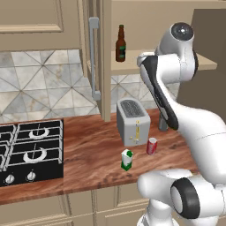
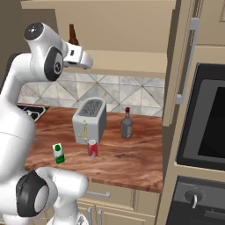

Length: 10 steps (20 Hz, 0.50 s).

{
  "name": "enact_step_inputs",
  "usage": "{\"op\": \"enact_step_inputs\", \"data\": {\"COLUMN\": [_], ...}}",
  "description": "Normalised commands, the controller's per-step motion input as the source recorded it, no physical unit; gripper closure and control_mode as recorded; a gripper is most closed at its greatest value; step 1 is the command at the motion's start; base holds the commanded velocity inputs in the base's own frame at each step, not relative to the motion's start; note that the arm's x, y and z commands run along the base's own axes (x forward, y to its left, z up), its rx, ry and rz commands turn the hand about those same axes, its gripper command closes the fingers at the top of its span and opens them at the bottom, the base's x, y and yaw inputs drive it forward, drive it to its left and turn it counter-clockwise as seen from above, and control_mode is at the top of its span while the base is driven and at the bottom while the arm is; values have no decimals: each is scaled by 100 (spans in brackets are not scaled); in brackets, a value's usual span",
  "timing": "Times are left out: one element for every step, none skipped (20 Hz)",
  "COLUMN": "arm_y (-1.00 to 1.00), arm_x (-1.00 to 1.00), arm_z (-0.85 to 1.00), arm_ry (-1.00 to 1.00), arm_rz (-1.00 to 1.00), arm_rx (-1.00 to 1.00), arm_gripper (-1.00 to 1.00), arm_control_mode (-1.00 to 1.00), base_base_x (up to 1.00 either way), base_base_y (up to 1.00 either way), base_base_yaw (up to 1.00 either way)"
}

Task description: Sort all alcoholic drinks to one cabinet, and non-alcoholic drinks to the other.

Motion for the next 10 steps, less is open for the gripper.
{"op": "enact_step_inputs", "data": {"arm_y": [-85,-80,-78,-66,-66,-66,-71,-73,-71,-76], "arm_x": [-88,-86,-84,-78,-74,-72,-71,-66,-59,-51], "arm_z": [-49,-56,-60,-72,-74,-73,-69,-66,-64,-62], "arm_ry": [11,13,14,16,16,16,16,16,17,17], "arm_rz": [-20,-20,-20,-18,-16,-16,-15,-15,-15,-15], "arm_rx": [1,0,0,0,0,0,0,0,0,0], "arm_gripper": [-100,-100,-100,-100,-100,-100,-100,-100,-100,-100], "arm_control_mode": [-100,-100,-100,-100,-100,-100,-100,-100,-100,-100], "base_base_x": [0,0,0,0,0,0,0,0,0,0], "base_base_y": [0,0,0,0,0,0,0,0,0,0], "base_base_yaw": [0,0,0,0,0,0,0,0,0,0]}}
